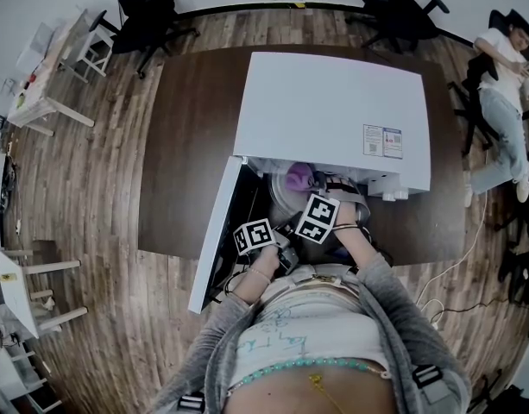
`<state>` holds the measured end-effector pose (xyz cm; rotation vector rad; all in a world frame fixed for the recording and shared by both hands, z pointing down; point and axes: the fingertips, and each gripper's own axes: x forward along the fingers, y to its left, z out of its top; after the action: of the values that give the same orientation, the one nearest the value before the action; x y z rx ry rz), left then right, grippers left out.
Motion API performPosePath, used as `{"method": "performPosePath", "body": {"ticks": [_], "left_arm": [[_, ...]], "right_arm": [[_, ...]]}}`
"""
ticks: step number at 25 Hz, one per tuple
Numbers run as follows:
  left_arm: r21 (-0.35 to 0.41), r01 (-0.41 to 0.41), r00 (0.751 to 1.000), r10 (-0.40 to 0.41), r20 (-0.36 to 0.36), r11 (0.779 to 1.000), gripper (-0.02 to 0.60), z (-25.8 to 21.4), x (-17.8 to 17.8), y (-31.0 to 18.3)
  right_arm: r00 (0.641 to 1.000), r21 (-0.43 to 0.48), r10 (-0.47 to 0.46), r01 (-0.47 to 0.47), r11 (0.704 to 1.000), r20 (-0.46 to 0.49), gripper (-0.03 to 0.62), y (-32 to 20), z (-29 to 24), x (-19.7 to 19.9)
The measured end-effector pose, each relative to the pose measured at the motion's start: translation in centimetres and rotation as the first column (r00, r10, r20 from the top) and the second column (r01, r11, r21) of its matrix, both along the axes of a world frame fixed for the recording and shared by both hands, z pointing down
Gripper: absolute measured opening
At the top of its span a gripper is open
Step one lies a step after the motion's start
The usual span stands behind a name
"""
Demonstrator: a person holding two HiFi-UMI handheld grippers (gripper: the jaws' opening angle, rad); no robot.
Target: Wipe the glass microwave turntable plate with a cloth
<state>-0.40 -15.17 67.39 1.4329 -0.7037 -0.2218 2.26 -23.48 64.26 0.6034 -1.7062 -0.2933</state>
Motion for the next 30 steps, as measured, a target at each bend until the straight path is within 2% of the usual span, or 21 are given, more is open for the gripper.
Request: {"method": "performPosePath", "body": {"ticks": [11, 20, 30], "left_arm": [[0.010, 0.010, 1.000, -0.010, -0.002, 1.000, 0.055, -0.3, -0.2, -0.1], [0.008, 0.009, 1.000, -0.009, 0.005, 1.000, 0.055, 0.0, 0.1, -0.2], [0.018, 0.028, 1.000, -0.028, 0.009, 0.999, 0.055, -0.3, 0.1, -0.5]], "right_arm": [[0.999, 0.039, 0.047, -0.048, 0.998, 0.024, 0.123, -1.7, -0.4, 0.8], [0.996, 0.067, 0.093, -0.091, 0.994, -0.015, 0.123, -2.0, -0.2, 3.5], [0.994, 0.066, 0.086, -0.081, 0.995, -0.066, 0.123, -1.1, -0.2, 5.1]]}}
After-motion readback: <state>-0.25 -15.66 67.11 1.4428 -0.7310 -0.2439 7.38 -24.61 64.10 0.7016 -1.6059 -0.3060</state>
